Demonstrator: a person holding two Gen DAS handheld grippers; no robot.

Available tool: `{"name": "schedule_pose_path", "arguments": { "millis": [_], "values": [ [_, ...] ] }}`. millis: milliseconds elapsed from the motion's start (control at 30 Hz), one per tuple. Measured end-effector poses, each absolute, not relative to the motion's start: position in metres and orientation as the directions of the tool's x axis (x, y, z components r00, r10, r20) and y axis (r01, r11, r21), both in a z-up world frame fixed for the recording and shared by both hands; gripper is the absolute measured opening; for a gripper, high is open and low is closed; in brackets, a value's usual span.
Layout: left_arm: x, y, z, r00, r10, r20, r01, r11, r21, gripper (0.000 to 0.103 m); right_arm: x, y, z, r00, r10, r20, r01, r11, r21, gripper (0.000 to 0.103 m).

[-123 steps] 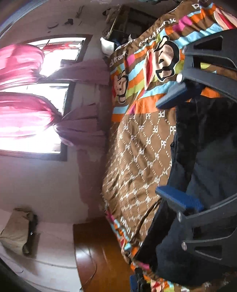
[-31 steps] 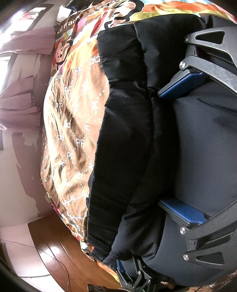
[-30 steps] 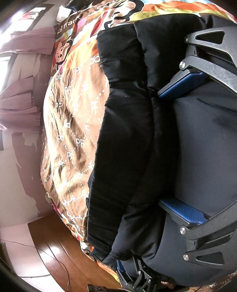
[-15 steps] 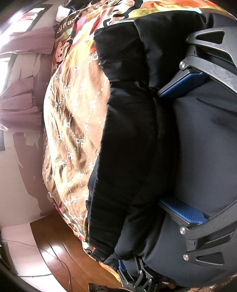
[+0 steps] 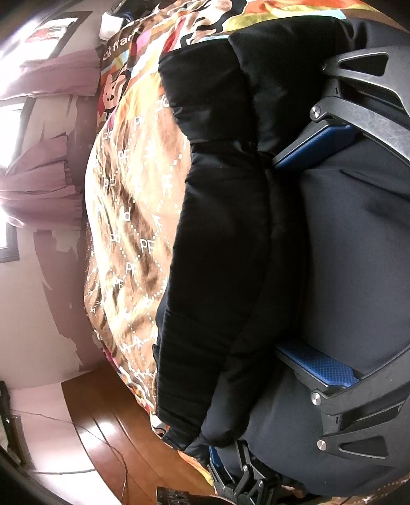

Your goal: Fold large clothes

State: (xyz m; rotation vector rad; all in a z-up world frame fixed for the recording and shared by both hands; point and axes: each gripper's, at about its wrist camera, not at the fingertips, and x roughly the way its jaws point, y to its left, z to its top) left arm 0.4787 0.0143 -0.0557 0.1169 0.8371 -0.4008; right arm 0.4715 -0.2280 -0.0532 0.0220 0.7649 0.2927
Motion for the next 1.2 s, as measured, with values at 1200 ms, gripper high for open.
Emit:
{"name": "schedule_pose_path", "arguments": {
  "millis": [1200],
  "values": [
    [0.411, 0.117, -0.015, 0.680, -0.132, -0.721, 0.185, 0.983, -0.005, 0.102, 0.388, -0.335, -0.022, 0.734, 0.058, -0.677, -0.066, 0.998, 0.014, 0.103]
  ]
}}
